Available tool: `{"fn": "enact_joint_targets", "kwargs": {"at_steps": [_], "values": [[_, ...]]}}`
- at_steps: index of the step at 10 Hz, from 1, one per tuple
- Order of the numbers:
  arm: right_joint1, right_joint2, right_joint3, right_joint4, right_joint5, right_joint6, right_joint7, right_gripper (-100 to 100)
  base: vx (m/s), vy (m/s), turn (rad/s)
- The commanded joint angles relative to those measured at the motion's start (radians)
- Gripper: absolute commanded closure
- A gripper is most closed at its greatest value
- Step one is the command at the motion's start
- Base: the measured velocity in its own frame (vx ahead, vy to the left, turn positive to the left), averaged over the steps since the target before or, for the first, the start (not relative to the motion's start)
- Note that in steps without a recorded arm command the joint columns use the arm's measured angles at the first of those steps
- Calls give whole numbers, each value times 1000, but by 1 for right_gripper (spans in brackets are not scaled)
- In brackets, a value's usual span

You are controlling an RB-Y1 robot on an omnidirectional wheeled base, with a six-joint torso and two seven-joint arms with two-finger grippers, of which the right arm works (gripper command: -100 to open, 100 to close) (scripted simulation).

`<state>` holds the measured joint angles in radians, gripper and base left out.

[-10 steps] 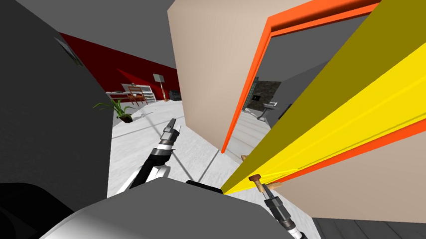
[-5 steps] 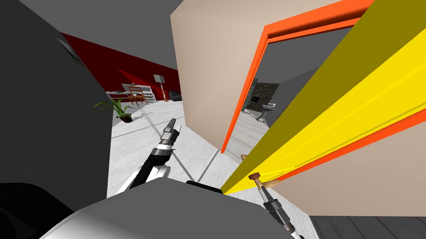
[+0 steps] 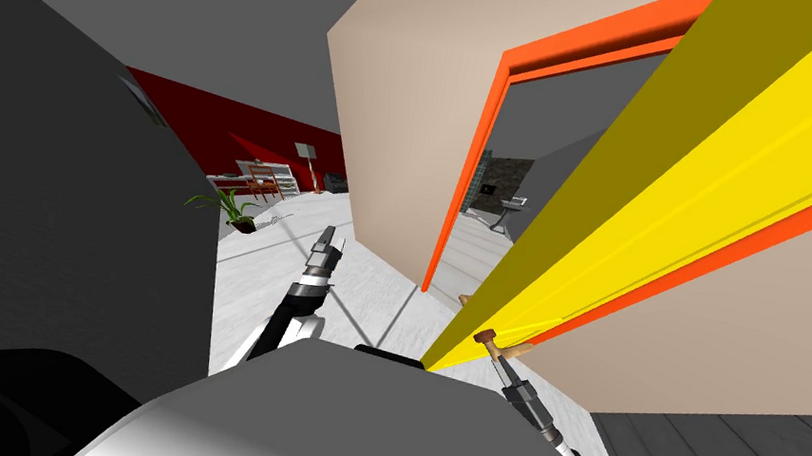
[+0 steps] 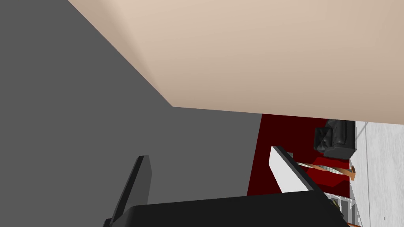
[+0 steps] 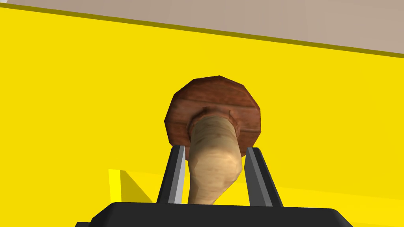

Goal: Pull the door open

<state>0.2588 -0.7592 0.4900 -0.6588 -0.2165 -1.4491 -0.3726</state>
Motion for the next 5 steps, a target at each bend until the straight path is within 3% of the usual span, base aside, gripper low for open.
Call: {"fn": "enact_joint_targets", "kwargs": {"at_steps": [1,5], "values": [[12,2,7,-11,4,-1,1,100,0,0,0],[14,1,9,-11,6,-5,2,100,-1,-4,16]]}}
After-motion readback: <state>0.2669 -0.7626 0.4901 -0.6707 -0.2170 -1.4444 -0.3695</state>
